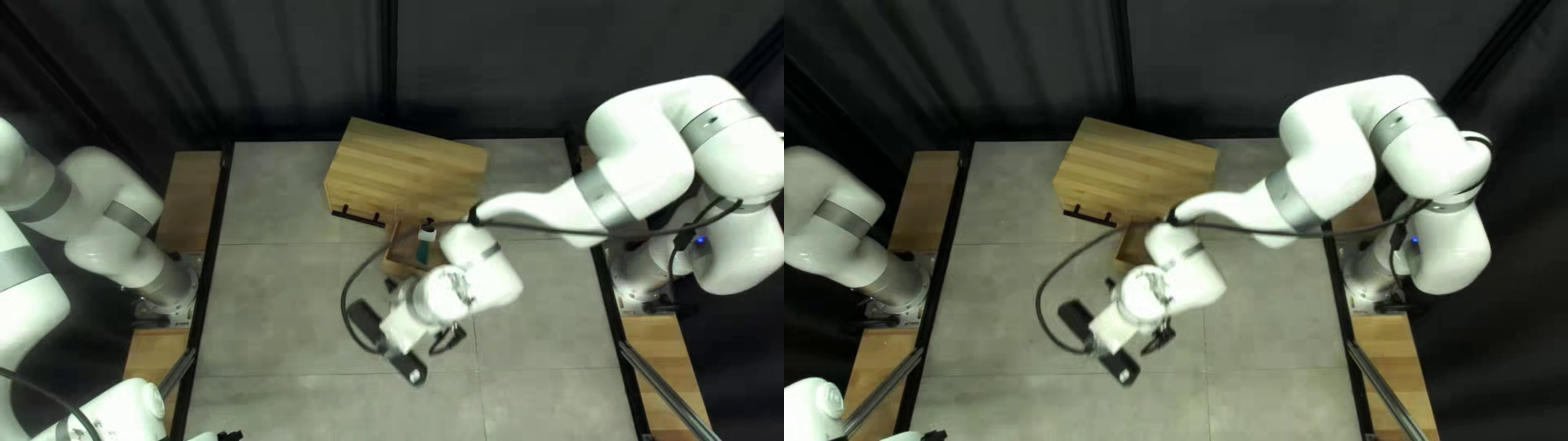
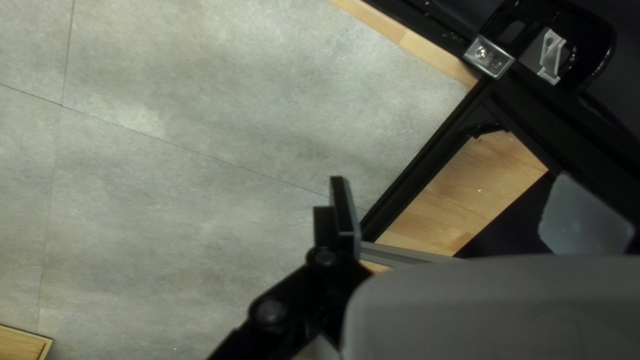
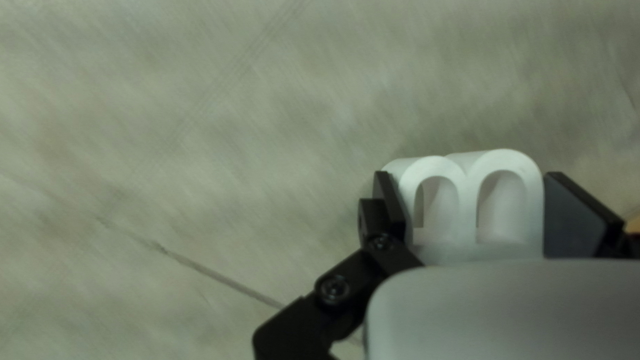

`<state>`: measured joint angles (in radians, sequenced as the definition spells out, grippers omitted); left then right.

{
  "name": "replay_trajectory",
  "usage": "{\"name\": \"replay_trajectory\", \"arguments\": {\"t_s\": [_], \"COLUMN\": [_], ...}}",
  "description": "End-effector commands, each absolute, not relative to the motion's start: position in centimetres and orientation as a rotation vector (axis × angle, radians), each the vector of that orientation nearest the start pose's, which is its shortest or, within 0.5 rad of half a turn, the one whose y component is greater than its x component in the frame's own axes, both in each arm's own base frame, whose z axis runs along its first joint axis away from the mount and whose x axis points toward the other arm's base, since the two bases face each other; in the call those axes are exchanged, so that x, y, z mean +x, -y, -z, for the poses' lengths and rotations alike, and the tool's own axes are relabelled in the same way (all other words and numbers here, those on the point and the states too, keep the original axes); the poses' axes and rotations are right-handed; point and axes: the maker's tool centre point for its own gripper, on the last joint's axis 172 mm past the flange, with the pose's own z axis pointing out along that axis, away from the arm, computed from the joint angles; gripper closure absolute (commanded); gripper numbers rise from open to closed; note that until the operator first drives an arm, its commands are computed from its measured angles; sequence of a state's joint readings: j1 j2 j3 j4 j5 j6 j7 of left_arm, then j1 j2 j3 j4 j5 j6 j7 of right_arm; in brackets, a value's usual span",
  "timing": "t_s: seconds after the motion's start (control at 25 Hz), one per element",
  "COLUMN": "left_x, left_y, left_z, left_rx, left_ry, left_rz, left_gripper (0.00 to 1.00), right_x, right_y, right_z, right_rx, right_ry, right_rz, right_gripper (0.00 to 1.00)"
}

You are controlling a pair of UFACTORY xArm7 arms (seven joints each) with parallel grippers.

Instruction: Open drawers and place objects into drawer and close

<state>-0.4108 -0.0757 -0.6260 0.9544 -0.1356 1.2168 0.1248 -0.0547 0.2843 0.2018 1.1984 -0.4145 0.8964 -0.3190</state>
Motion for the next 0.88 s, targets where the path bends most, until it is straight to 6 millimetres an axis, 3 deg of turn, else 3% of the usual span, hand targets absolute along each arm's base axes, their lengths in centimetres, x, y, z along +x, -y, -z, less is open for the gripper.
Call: {"name": "replay_trajectory", "arguments": {"t_s": [0.04,0.32,0.68,0.76,0.8,0.84,0.88], "left_x": [17.5,17.5,17.5,17.5,17.5,17.5,17.5], "left_y": [34.7,34.7,34.7,34.7,34.7,34.7,34.7], "left_z": [-17.0,-17.0,-17.0,-17.0,-17.0,-17.0,-17.0], "left_rx": [-2.651,-2.651,-2.651,-2.651,-2.651,-2.651,-2.651], "left_ry": [-1.618,-1.618,-1.618,-1.618,-1.618,-1.618,-1.618], "left_rz": [-0.332,-0.332,-0.332,-0.332,-0.332,-0.332,-0.332], "left_gripper": [0.0,0.0,0.0,0.0,0.0,0.0,0.0], "right_x": [54.5,54.2,53.3,53.2,53.1,53.0,53.0], "right_y": [1.0,3.4,3.8,3.8,3.7,3.8,3.9], "right_z": [-13.7,-13.8,-12.4,-12.2,-12.1,-12.0,-11.8], "right_rx": [-3.232,-3.228,-3.149,-3.129,-3.119,-3.111,-3.095], "right_ry": [1.173,1.263,1.431,1.465,1.484,1.496,1.523], "right_rz": [-0.007,-0.05,-0.058,-0.055,-0.055,-0.055,-0.056], "right_gripper": [1.0,1.0,0.97,0.53,0.16,0.05,0.0]}}
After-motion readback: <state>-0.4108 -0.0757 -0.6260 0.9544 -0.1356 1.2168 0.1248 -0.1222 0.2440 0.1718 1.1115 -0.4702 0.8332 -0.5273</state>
